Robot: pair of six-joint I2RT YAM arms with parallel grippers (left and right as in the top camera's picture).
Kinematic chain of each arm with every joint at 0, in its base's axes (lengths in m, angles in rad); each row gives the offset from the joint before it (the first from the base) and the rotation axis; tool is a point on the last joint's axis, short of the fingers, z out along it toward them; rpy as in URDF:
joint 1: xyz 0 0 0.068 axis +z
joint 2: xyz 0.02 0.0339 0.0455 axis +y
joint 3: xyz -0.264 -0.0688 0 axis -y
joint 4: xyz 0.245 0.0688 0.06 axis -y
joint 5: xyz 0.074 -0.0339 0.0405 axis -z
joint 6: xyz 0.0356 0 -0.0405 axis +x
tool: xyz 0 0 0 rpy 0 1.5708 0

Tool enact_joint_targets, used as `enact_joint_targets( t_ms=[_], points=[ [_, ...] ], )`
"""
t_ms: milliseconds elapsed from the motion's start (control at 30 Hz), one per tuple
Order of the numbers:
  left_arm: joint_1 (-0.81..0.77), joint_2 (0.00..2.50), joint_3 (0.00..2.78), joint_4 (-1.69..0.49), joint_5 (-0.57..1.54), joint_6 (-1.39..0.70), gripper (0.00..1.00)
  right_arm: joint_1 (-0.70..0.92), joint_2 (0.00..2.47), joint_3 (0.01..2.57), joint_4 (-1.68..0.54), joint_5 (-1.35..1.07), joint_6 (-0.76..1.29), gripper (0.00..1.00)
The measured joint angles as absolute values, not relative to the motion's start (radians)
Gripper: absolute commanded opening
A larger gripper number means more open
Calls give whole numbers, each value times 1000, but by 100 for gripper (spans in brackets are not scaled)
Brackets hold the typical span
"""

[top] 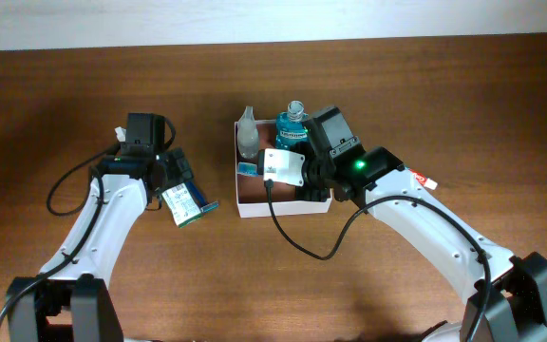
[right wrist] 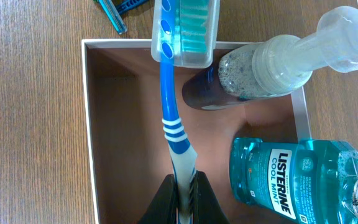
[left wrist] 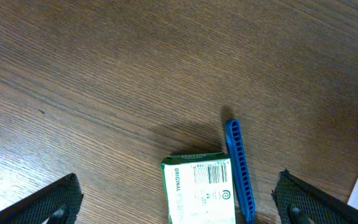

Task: Pack container
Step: 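Carry the toothbrush left and lay it in the box front, then return the right gripper right above the Colgate toothpaste tube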

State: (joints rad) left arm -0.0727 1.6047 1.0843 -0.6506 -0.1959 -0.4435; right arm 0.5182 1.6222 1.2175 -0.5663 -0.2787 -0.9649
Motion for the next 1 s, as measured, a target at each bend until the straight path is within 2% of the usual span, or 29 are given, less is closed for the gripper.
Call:
enact_joint_targets(
  t_ms=[733, 800, 867, 933, 1000],
  points=[
    [-73, 1605, 1084, -651, -196, -443, 99, 518, 1666, 1217, -551, -278, -915, 6],
    [-73, 1605, 1084, -651, -196, -443, 99, 518, 1681, 1217, -551, -278, -915, 11],
    [-73, 1605, 1084, -651, -196, -443, 100, 518, 1691, 1217, -551, -278, -912, 39],
    [-73, 1605, 1084, -651, -196, -443, 99, 518, 1695, 1217, -544, -278, -907, 46],
    [-73, 1605, 1084, -651, -196, -443, 99, 518, 1695, 1217, -533, -278, -907, 58]
  ],
)
